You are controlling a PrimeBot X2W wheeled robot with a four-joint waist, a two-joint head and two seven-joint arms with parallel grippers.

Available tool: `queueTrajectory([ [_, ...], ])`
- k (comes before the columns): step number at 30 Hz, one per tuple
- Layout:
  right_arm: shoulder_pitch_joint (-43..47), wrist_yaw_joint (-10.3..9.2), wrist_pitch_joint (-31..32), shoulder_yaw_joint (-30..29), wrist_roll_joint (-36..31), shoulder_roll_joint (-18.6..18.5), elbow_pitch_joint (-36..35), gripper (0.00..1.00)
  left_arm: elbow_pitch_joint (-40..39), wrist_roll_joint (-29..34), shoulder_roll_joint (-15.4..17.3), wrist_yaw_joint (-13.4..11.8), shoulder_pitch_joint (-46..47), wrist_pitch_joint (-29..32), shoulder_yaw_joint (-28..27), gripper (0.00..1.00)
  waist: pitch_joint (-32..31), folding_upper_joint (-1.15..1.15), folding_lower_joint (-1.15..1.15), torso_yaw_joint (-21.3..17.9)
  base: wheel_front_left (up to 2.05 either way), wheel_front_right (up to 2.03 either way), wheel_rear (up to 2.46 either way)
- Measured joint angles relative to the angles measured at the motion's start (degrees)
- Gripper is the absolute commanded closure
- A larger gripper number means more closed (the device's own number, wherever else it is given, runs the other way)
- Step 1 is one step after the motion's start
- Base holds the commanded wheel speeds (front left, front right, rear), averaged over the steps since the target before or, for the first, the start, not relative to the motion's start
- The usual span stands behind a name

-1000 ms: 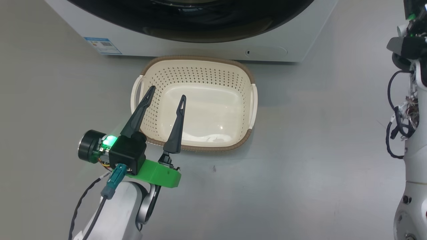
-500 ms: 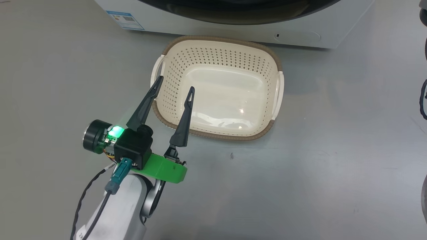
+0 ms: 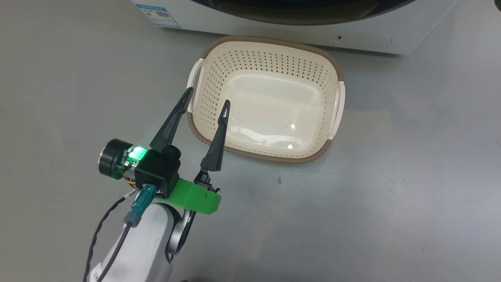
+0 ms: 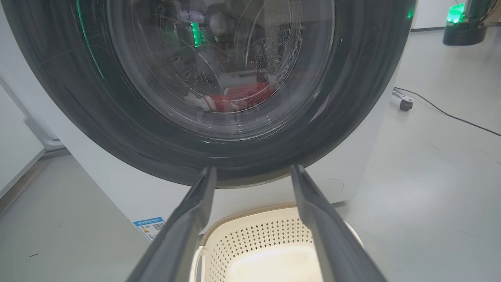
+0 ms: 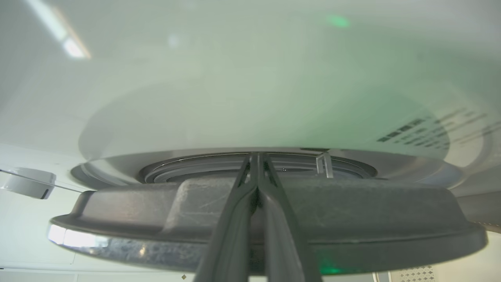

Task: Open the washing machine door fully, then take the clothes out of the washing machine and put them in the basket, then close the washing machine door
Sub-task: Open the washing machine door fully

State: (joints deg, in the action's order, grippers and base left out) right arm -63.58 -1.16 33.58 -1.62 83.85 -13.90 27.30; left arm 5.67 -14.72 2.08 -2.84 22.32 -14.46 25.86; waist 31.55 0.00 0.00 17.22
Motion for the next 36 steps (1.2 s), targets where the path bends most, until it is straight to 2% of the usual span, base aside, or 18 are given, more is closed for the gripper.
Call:
queueTrajectory([
  [19, 0.3, 1.72, 8.2, 0.8, 4.0, -0.4, 4.8, 1.00, 0.4, -0.4, -0.1, -0.9, 0.0, 0.0, 0.5, 0.00, -1.7, 0.00, 0.00, -1.4, 0.00, 0.00, 0.00],
  [24, 1.6, 3.57, 9.8, 1.1, 5.0, 0.0, 5.8, 1.00, 1.0, -0.4, -0.1, -0.9, 0.0, 0.0, 0.5, 0.00, -2.5, 0.00, 0.00, -1.8, 0.00, 0.00, 0.00],
  [33, 4.5, 4.34, 12.8, 2.2, 6.4, 1.5, 6.9, 1.00, 1.5, -0.4, -0.1, -1.0, 0.0, -0.2, 0.5, 0.00, -4.4, 0.00, 0.00, -2.5, 0.00, 0.00, 0.00],
  [36, 5.7, 5.16, 13.7, 2.3, 7.0, 1.9, 7.0, 1.00, 1.9, -0.9, -0.1, -1.2, 0.0, -0.2, 0.5, 0.00, -5.1, 0.00, 0.00, -2.6, 0.00, 0.00, 0.00],
])
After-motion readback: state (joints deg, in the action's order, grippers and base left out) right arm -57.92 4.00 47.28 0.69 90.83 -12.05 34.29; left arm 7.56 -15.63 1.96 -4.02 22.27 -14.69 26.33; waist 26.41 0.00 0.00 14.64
